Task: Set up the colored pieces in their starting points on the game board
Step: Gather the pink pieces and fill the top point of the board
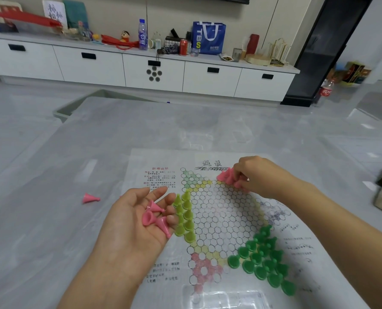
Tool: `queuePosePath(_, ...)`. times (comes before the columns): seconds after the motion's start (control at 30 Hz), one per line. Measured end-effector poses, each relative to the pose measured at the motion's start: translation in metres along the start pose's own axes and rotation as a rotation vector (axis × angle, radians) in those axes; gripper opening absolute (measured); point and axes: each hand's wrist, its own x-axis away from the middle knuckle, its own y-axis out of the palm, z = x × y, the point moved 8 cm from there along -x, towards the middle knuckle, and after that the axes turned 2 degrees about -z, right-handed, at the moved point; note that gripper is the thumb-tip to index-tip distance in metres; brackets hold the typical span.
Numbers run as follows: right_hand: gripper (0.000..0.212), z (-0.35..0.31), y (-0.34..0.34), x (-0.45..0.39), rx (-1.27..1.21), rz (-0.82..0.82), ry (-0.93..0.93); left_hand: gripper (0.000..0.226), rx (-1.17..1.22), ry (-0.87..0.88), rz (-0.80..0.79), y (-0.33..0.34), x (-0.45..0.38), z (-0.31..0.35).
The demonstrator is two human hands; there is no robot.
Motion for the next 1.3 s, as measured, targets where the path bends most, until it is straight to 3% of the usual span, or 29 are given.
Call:
queuePosePath(0.27,0.016,0.004,-0.009,0.001,-0.044,0.038,-0.001,0.025,0.026,0.006,-0.029,0.002,-0.002,0.001)
queuePosePath(0.37,0.015,0.006,-0.036,0.008,-0.021,0.156,0.016,0.035,0.094,0.000,-0.038,0.006,0.000,0.001)
queuePosePath(0.5,0.013,-0.026,-0.075,0.035,-0.240,0.331,-0.020,0.041,0.167,-0.041,-0.039,0.010,0.002,-0.002)
queuePosePath(0.63,0.020,-0.094,-0.070,0.059,-0.527,0.245,-0.174,0.033,0.202,-0.064,-0.082,0.014,0.003,-0.004)
queuePosePath(0.8,0.016,-0.143,-0.046,0.065,-0.487,0.142,-0.385,0.021,0.192,-0.110,-0.147,0.012,0.004,-0.008)
queuePosePath(0.93,0.025,-0.151,-0.036,0.066,-0.451,0.082,-0.510,0.030,0.190,-0.101,-0.128,0.009,0.003,-0.006)
queuePosePath(1.07,0.024,-0.146,-0.034,0.062,-0.451,0.141,-0.524,0.032,0.193,-0.117,-0.168,0.016,0.006,-0.010)
queuePosePath(1.2,0.015,-0.142,-0.037,0.061,-0.491,0.208,-0.502,0.019,0.215,-0.140,-0.159,0.018,0.007,-0.015)
queuePosePath(1.3,0.015,-0.122,-0.048,0.062,-0.589,0.253,-0.409,0.028,0.243,-0.148,-0.187,0.020,0.006,-0.014)
